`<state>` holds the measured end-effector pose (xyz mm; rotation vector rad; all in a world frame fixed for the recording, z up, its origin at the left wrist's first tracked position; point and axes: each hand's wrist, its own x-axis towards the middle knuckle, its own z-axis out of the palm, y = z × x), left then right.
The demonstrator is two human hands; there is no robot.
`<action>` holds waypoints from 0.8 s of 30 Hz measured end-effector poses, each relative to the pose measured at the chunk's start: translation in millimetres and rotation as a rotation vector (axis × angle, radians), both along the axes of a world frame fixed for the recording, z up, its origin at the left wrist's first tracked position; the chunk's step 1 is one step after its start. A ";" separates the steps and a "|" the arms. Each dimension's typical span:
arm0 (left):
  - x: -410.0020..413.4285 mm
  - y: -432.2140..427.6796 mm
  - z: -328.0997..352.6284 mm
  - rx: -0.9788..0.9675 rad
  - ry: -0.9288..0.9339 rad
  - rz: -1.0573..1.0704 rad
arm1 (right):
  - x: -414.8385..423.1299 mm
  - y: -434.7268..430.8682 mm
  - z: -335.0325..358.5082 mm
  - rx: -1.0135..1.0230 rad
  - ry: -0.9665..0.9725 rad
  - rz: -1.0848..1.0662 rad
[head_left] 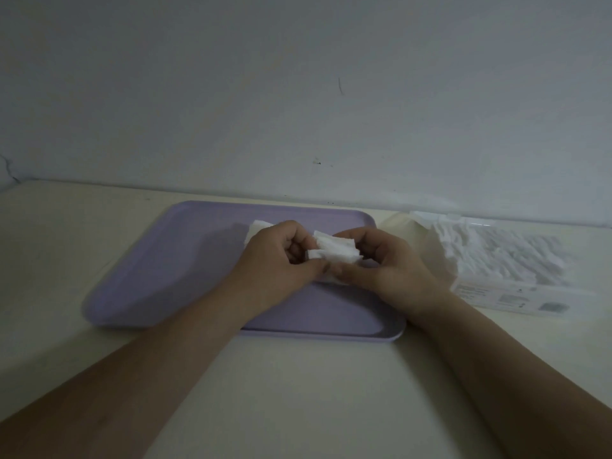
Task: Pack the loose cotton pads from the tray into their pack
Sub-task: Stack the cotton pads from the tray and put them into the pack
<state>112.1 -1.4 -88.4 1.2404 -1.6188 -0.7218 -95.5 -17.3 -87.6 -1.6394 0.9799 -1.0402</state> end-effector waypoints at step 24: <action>-2.5 2.8 5.2 0.101 -0.135 -0.068 | 36.4 24.7 9.0 0.129 0.088 -0.174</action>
